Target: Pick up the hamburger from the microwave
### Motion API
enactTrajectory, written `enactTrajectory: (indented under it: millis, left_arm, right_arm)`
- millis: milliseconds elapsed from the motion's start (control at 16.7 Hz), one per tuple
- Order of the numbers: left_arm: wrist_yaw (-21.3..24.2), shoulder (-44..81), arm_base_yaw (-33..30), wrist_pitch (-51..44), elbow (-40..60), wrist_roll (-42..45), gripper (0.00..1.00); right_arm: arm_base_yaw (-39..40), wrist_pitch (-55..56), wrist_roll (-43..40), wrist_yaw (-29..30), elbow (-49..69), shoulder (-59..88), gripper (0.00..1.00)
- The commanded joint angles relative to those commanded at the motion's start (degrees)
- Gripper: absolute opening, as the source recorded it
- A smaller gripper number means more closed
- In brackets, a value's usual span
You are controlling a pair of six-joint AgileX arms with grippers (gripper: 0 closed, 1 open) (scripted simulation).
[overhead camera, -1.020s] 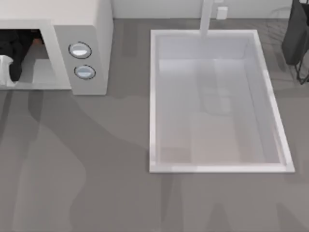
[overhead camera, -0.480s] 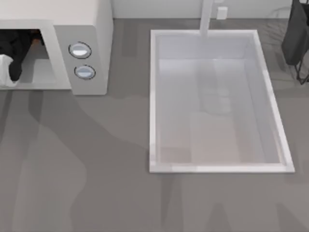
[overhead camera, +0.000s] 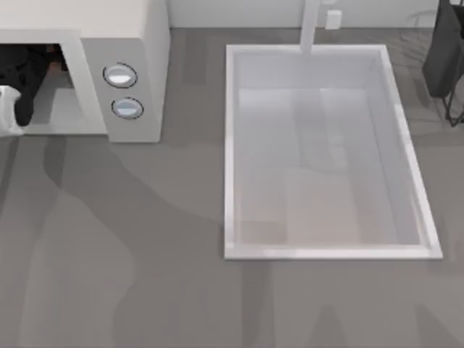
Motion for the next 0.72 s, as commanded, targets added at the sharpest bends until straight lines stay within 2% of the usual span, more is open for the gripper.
enactTrajectory:
  millis: [720]
  left_arm:
    - [-14.79, -53.74, -16.28, -10.53, -46.32, -4.89, 0.0]
  right_arm:
    - [0.0, 0.0, 0.0, 0.0, 0.0, 0.0, 1.0]
